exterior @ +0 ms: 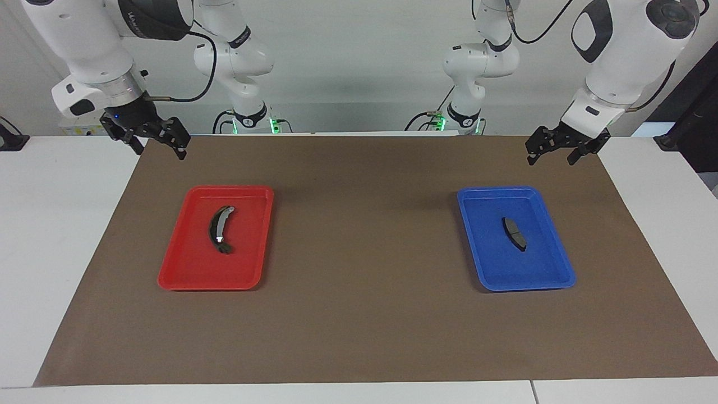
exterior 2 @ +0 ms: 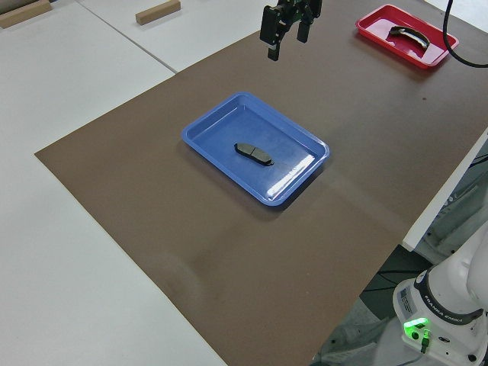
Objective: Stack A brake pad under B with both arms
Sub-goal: 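Reach the left gripper toward the small gray brake pad in the blue tray, then grasp the small brake pad with the left gripper and lift it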
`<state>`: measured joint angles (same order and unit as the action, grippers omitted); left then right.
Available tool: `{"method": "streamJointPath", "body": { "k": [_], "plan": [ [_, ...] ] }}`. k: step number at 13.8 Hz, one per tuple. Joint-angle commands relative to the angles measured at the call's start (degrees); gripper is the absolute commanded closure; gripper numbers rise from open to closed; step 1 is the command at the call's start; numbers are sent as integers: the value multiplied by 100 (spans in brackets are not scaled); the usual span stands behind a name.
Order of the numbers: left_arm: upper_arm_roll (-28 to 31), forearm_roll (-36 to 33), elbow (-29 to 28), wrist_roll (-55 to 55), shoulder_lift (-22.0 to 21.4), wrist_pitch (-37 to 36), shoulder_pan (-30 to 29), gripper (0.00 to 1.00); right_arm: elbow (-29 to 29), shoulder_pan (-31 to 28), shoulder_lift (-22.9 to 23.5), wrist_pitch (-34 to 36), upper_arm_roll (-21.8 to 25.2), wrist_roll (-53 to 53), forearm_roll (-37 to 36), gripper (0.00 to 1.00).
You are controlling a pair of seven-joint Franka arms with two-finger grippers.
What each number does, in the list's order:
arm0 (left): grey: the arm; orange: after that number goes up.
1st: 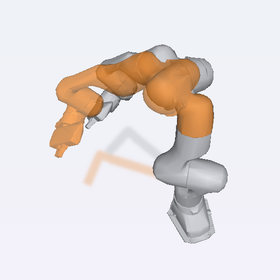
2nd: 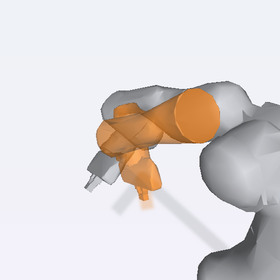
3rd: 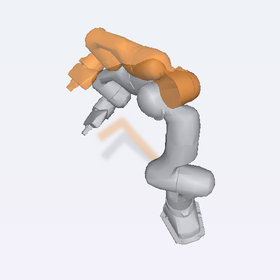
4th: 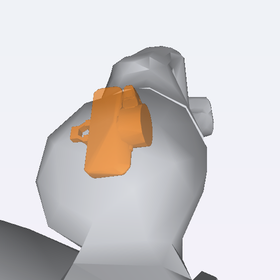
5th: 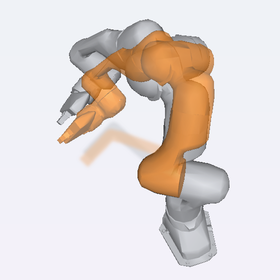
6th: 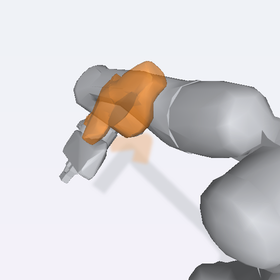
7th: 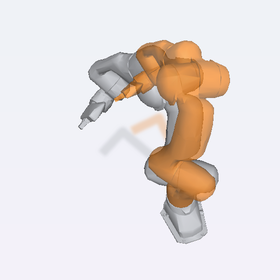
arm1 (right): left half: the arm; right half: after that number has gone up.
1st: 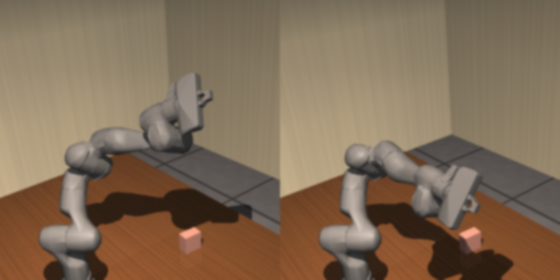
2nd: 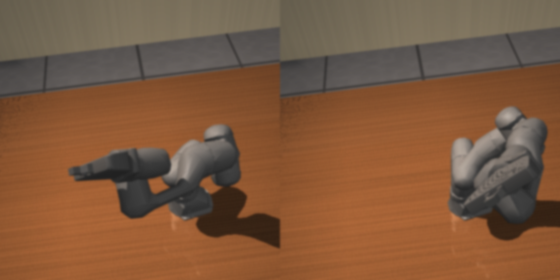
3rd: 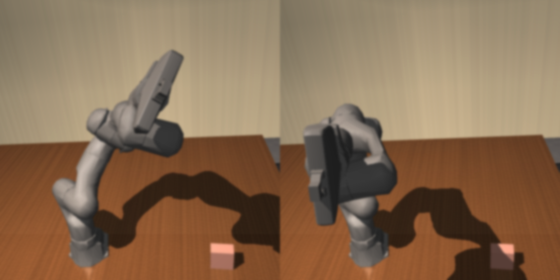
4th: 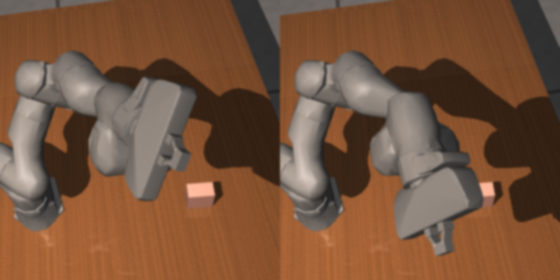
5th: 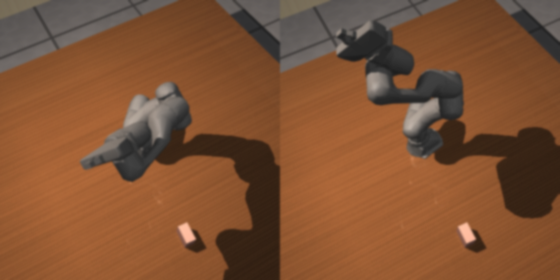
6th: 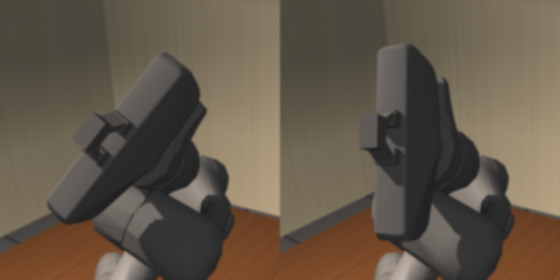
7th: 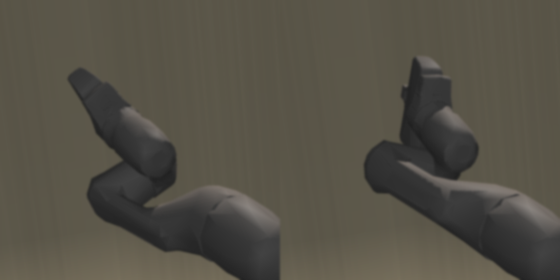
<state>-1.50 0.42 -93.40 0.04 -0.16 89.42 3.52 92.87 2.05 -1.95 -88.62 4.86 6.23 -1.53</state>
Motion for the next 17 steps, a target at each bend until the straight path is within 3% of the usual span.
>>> {"method": "streamJointPath", "body": {
  "k": [1,4,10,14,17],
  "plan": [
    [36,-34,-292,-31,-212,128,53,0,100,-30,-113,-103,6,-140,-32,0],
    [36,-34,-582,-13,-326,417,44,0,108,-30,-113,-103,6,-148,-32,0],
    [62,-34,-1751,-4,-634,1929,-35,1,108,-30,-113,-94,6,-166,-32,0],
    [71,-34,-2278,-31,-477,2737,-176,1,100,-30,-113,-94,6,-166,-32,0],
    [71,-34,-2455,-31,-65,3405,-211,1,108,-30,-113,-85,6,-166,-32,0]
  ]
}}
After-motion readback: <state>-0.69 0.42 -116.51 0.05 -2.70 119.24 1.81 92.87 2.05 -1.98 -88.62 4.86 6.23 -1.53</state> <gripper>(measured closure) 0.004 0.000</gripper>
